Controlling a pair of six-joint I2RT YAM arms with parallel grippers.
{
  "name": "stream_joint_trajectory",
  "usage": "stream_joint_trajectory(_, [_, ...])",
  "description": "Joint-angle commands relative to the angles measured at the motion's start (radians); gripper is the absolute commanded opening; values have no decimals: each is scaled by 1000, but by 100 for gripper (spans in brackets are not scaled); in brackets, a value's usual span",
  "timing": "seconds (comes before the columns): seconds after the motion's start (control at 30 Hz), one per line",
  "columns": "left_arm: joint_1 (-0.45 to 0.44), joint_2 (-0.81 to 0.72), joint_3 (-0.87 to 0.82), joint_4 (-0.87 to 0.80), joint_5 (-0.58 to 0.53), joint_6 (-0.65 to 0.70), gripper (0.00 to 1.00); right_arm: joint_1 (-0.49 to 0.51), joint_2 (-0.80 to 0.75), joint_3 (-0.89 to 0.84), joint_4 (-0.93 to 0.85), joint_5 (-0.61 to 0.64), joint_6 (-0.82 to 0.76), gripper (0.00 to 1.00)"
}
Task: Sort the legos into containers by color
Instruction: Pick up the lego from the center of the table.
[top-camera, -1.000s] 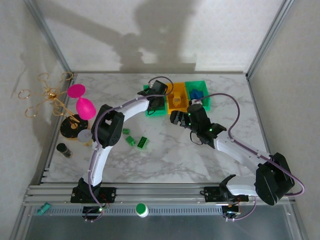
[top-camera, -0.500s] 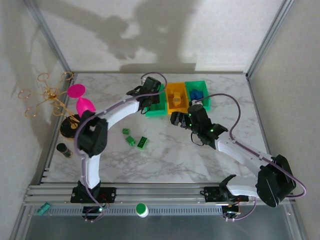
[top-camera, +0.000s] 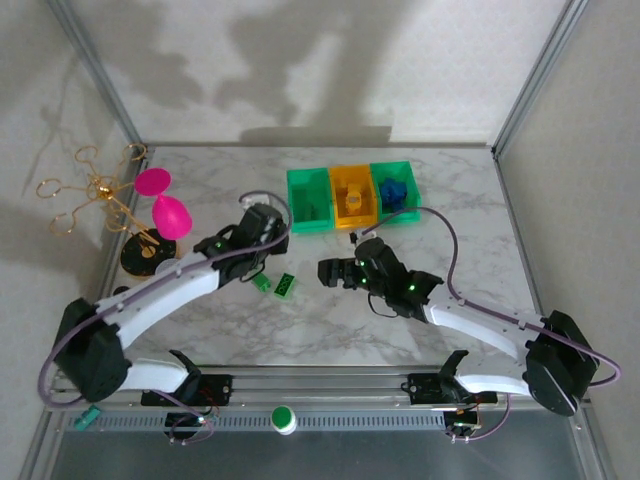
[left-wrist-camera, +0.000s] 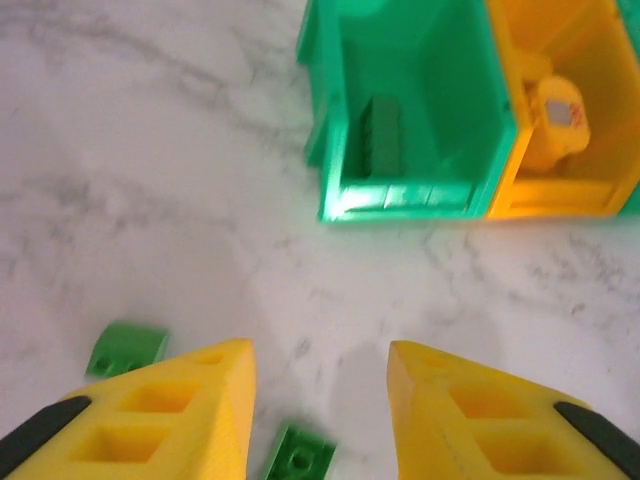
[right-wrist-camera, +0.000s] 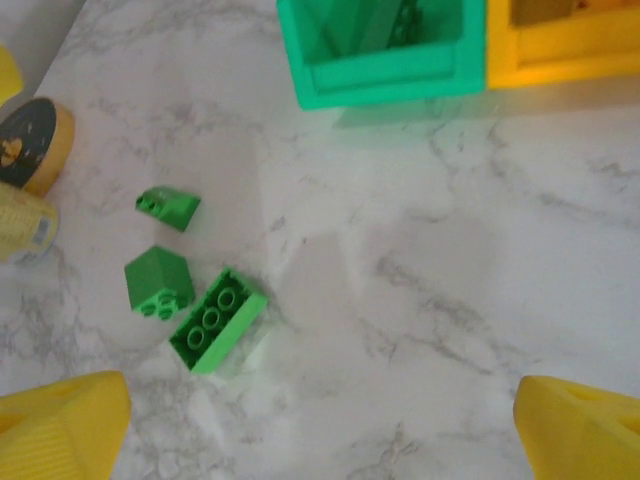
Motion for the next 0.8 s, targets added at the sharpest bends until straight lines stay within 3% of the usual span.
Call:
stream_joint_trajectory(0.0, [-34, -108, -83, -116, -85, -101, 41, 42, 19, -27, 80, -8, 49, 99])
stream_joint_trajectory(0.2, [-80, -229, -193, -231, -118, -224, 44, 102, 85, -49, 144, 9, 88, 99])
stream_joint_trajectory(0.33, [-83, -230, -249, -269, -112, -273, 47, 107, 103, -54, 163, 22, 124, 99])
stream_joint_trajectory(0.43, [-84, -223, -301, -191, -69, -297, 51, 108, 100, -62, 188, 17, 138, 99])
stream_joint_trajectory(0.53, [-86, -149, -294, -110, -27, -290, 55, 107, 108, -58, 182, 23, 136, 99])
stream_joint_trajectory(0.77, [-85, 59, -227, -59, -94, -331, 62, 107, 71, -77, 167, 44, 145, 99])
